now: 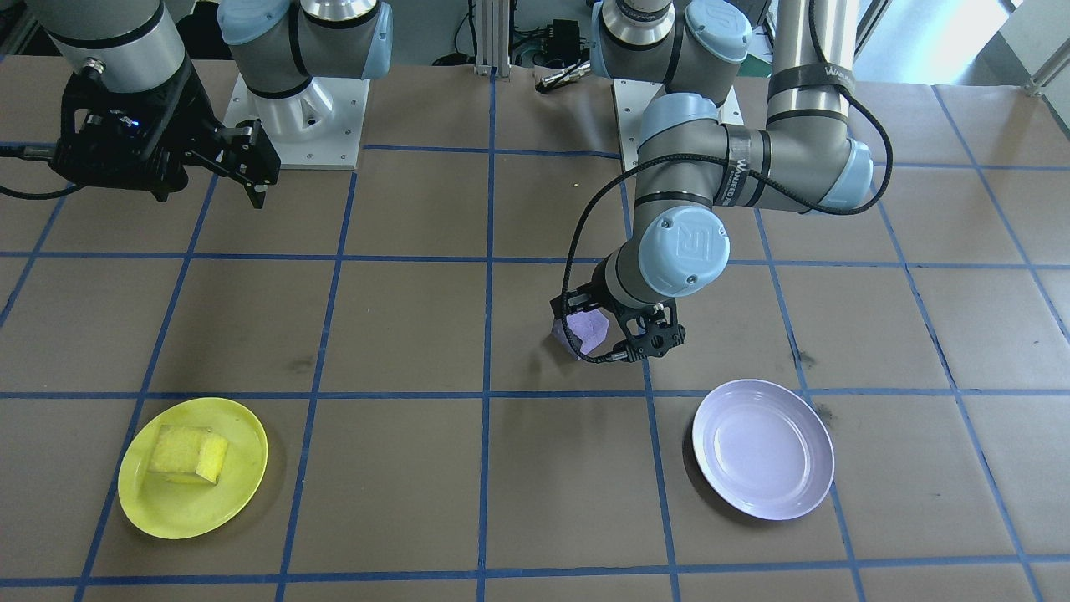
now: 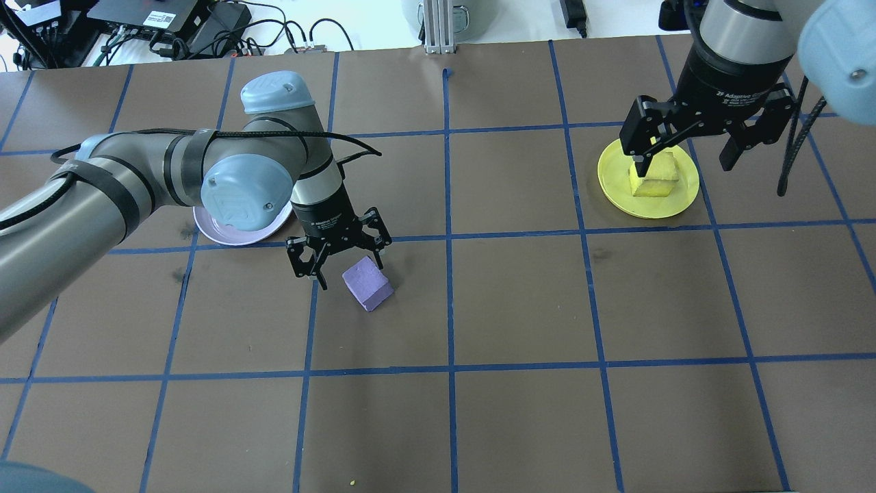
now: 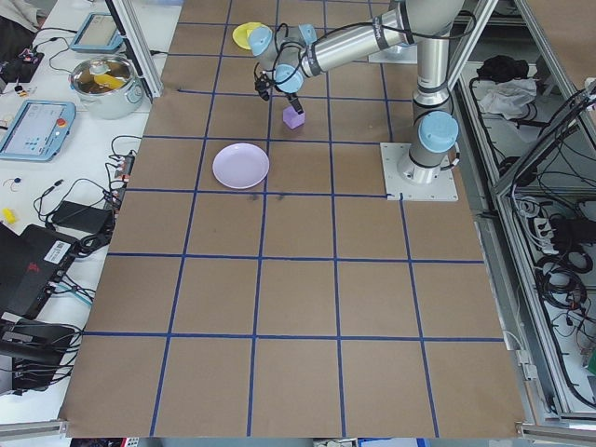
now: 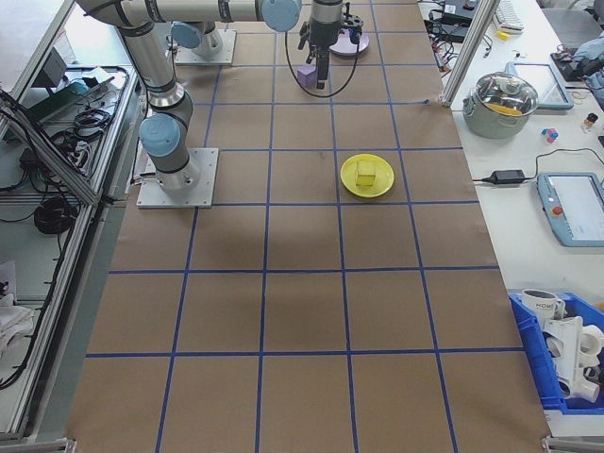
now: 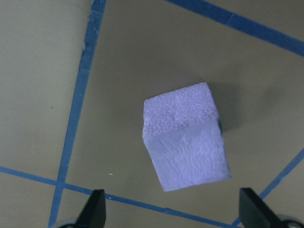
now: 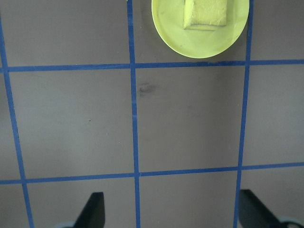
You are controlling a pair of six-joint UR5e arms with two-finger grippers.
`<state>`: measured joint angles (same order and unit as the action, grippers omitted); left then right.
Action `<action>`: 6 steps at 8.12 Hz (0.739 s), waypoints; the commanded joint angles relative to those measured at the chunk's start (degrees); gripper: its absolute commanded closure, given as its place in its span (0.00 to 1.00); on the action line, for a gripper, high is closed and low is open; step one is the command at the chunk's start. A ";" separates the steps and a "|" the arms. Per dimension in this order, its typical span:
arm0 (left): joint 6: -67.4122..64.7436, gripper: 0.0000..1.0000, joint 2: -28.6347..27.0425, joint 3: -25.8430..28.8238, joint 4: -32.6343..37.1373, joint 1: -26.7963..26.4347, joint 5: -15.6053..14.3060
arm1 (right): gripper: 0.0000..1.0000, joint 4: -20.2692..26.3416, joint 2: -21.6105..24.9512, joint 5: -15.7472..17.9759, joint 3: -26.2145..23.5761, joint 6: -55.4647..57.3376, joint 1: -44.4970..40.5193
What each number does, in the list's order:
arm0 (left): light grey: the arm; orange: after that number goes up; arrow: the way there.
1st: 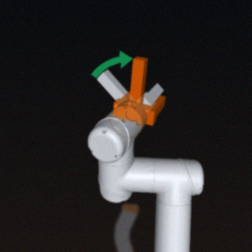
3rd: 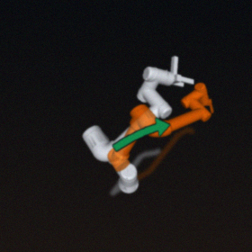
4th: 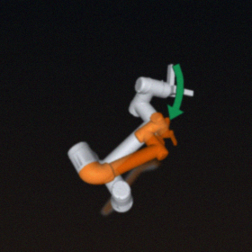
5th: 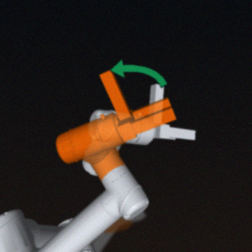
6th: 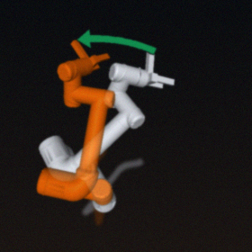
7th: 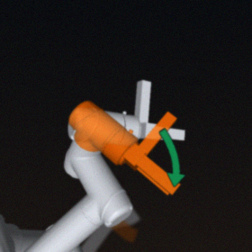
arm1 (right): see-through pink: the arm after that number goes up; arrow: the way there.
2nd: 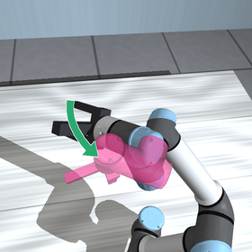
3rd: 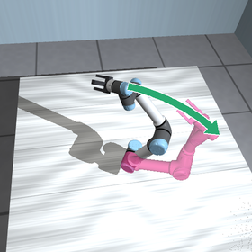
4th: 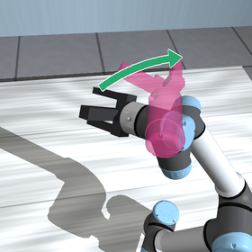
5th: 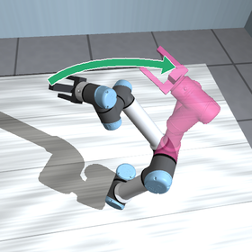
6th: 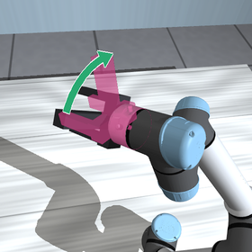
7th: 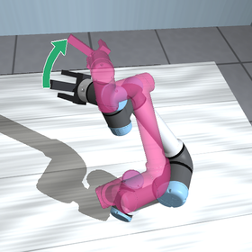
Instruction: Sort blocks by color into plates
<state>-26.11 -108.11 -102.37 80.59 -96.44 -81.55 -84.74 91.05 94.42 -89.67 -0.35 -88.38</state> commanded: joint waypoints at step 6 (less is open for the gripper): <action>0.71 0.00 -7.37 -0.46 -6.14 0.11 2.71 | 0.00 -7.81 0.62 0.68 -0.15 0.00 0.05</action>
<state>-25.64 -114.18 -102.29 75.91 -96.33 -79.45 -90.30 91.69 94.65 -89.38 -0.24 -88.39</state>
